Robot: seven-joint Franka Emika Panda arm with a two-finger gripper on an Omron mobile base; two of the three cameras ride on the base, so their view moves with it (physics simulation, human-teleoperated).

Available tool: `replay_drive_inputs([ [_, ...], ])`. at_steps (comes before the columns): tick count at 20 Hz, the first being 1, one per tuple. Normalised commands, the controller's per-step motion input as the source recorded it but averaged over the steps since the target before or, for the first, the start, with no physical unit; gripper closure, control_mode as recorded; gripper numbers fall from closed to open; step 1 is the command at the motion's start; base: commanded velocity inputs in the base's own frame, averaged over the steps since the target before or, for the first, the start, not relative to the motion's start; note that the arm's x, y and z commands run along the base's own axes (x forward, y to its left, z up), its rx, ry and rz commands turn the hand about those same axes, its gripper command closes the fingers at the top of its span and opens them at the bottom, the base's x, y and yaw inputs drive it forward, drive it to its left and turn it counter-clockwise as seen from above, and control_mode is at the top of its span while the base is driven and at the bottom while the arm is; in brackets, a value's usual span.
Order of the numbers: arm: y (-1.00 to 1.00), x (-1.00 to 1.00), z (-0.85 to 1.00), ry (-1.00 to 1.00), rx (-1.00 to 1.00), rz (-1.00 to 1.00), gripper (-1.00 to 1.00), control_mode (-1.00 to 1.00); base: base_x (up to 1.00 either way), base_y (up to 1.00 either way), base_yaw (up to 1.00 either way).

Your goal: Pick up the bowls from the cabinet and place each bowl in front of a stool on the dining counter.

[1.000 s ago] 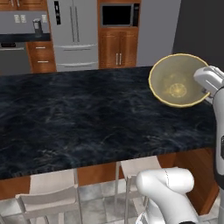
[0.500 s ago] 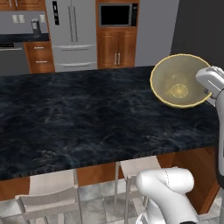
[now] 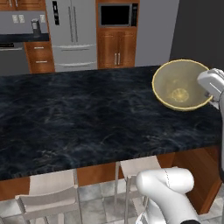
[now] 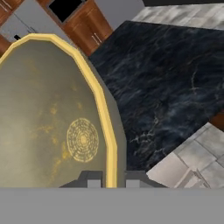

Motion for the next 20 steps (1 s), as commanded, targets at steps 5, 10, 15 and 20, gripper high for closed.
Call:
replay_drive_inputs([
  [5,-0.09,0.16,-0.47,0.27,0.11,0.07,1.00,-1.00,0.00,0.00,0.00],
  [10,0.05,0.19,-0.53,0.04,0.02,0.03,1.00,-1.00,0.00,0.00,0.00],
  [15,0.17,0.23,-0.45,0.00,0.01,0.00,1.00,-1.00,0.00,0.00,0.00],
  [20,0.13,0.33,-0.41,0.03,0.07,-0.02,1.00,-1.00,0.00,0.00,0.00],
])
